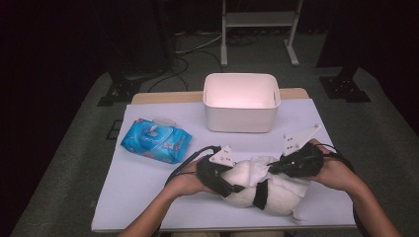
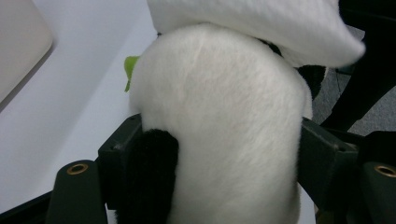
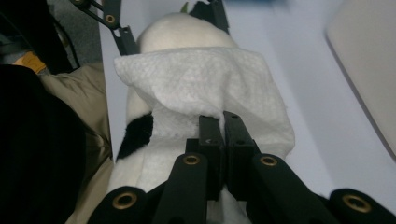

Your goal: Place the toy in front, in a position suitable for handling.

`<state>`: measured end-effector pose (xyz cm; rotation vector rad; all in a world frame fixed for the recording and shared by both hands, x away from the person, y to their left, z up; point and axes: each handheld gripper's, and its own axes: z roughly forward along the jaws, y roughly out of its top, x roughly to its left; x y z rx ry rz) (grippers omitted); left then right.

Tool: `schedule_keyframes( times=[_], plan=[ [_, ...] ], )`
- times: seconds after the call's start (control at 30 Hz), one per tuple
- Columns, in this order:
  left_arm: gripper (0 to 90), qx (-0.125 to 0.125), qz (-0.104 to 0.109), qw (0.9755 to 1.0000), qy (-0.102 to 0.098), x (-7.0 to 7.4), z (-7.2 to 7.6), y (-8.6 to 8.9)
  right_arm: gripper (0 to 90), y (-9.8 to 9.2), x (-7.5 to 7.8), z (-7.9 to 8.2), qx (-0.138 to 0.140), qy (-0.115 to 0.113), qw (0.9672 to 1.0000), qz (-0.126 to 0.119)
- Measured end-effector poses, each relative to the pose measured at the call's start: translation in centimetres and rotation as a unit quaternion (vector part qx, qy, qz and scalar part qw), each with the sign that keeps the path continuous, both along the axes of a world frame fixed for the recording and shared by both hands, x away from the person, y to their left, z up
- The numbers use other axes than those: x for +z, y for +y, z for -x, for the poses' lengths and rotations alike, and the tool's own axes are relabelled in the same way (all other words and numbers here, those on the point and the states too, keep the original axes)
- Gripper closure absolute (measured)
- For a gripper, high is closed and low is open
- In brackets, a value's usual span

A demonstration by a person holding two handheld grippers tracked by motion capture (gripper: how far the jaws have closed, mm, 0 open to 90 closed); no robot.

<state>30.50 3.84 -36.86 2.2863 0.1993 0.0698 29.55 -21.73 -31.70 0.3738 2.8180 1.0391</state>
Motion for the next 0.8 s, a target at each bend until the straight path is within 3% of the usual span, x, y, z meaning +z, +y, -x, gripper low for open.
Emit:
schedule_keyframes(
  times=[0.2, 0.3, 0.5, 0.6, 0.8],
  plan=[
    [26.7, -0.002, -0.001, 1.0000, 0.006, -0.1, -0.2, 0.2, 87.1, 1.8, -0.2, 0.2, 0.026, 0.004, 0.9995, 0.020],
    [26.0, -0.002, 0.010, 0.9999, 0.014, -0.5, -0.3, 0.7, 87.1, 1.0, 0.0, 0.4, 0.018, 0.010, 0.9996, 0.020],
    [16.4, -0.004, 0.030, 0.9993, 0.023, -0.8, -0.4, 0.9, 87.1, -1.4, 0.1, 0.9, -0.003, 0.018, 0.9998, 0.009],
    [10.4, -0.002, 0.030, 0.9993, 0.021, -0.6, -0.6, 1.2, 87.2, -2.0, -0.2, 1.1, -0.007, 0.019, 0.9998, 0.005],
    [7.8, -0.007, 0.044, 0.9982, 0.039, -1.2, -1.1, 1.4, 87.2, -2.9, -0.7, 1.4, -0.013, 0.028, 0.9995, -0.007]
  ],
)
